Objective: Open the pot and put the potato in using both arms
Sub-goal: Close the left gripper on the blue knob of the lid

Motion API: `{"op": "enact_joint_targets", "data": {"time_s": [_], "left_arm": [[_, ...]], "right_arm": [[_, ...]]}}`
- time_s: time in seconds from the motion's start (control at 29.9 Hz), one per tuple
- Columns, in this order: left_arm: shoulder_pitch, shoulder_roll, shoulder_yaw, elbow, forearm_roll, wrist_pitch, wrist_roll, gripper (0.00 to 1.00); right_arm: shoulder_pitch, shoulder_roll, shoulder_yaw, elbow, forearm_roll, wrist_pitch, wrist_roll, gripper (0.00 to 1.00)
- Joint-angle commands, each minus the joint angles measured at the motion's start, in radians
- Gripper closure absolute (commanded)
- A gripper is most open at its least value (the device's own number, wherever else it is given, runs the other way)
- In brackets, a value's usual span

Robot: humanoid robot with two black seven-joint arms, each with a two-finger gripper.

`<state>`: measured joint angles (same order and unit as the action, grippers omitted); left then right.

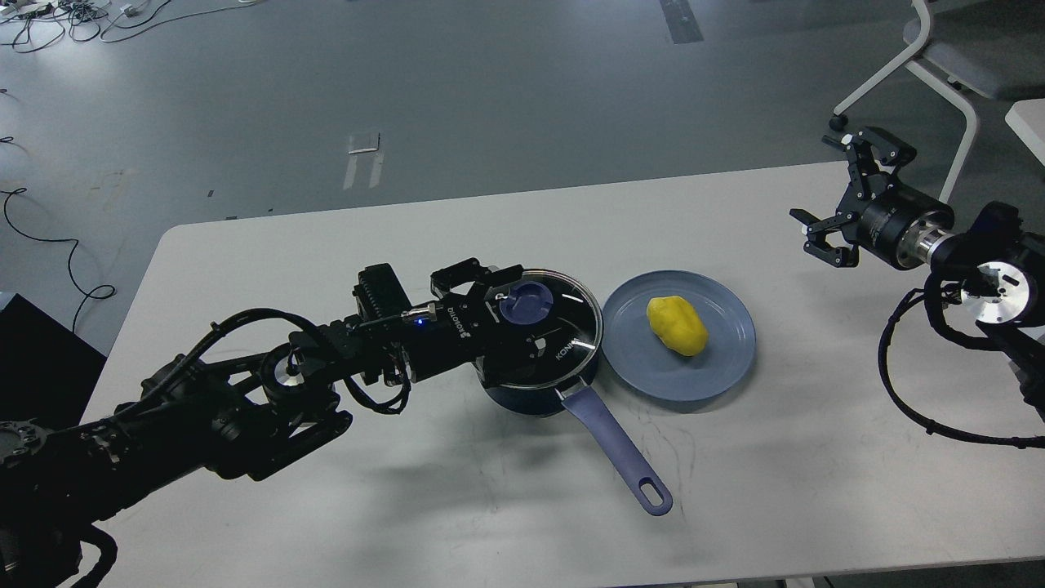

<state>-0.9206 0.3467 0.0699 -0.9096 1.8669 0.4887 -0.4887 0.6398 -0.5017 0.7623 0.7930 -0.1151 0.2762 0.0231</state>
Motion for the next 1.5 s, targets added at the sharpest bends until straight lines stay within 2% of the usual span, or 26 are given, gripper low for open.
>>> {"op": "enact_joint_targets", "data": {"time_s": [0.0, 0.13, 0.23, 0.3, 0.33, 0.6, 0.8, 1.07, 1.2, 1.34, 1.37, 1.44, 1.47], "left_arm": [[0.002, 0.000, 0.001, 0.000, -0.005, 0.000, 0.000, 0.03], [-0.001, -0.002, 0.001, 0.000, -0.029, 0.000, 0.000, 0.03], [-0.004, -0.003, 0.001, 0.000, -0.055, 0.000, 0.000, 0.07], [-0.004, -0.005, 0.001, 0.000, -0.078, 0.000, 0.000, 0.26], [-0.004, -0.005, 0.001, 0.000, -0.078, 0.000, 0.000, 0.27], [0.000, -0.006, 0.002, 0.000, -0.078, 0.000, 0.000, 0.26], [0.002, -0.006, 0.002, 0.000, -0.078, 0.000, 0.000, 0.12], [0.000, -0.008, 0.016, 0.001, -0.078, 0.000, 0.000, 0.13], [-0.001, -0.008, 0.047, 0.003, -0.078, 0.000, 0.000, 0.23], [-0.003, -0.008, 0.047, 0.003, -0.080, 0.000, 0.000, 0.26], [-0.003, -0.008, 0.047, 0.003, -0.078, 0.000, 0.000, 0.29], [-0.004, -0.009, 0.047, 0.005, -0.080, 0.000, 0.000, 0.46], [-0.004, -0.008, 0.047, 0.008, -0.080, 0.000, 0.000, 0.48]], "right_arm": [[-0.002, 0.000, 0.000, 0.000, 0.000, 0.000, 0.000, 0.00], [-0.005, 0.000, 0.000, -0.009, 0.000, 0.000, 0.000, 0.00], [-0.005, 0.000, -0.001, -0.014, 0.000, 0.000, 0.000, 0.00], [-0.005, 0.000, -0.006, -0.015, 0.000, 0.000, 0.001, 0.00], [-0.005, 0.000, -0.006, -0.015, 0.000, 0.000, 0.001, 0.00], [-0.005, 0.000, -0.006, -0.015, 0.000, 0.000, 0.001, 0.00], [-0.005, 0.000, -0.006, -0.015, 0.000, 0.000, 0.001, 0.00], [-0.012, 0.000, -0.006, -0.015, 0.000, 0.000, 0.001, 0.00], [-0.012, 0.000, -0.008, -0.015, 0.000, -0.011, 0.001, 0.00], [-0.014, 0.002, -0.008, -0.015, 0.000, -0.014, 0.001, 0.00], [-0.014, 0.002, -0.008, -0.015, 0.000, -0.014, 0.001, 0.00], [-0.014, 0.002, -0.008, -0.015, 0.000, -0.014, 0.001, 0.00], [-0.014, 0.000, -0.008, -0.015, 0.000, -0.014, 0.001, 0.00]]}}
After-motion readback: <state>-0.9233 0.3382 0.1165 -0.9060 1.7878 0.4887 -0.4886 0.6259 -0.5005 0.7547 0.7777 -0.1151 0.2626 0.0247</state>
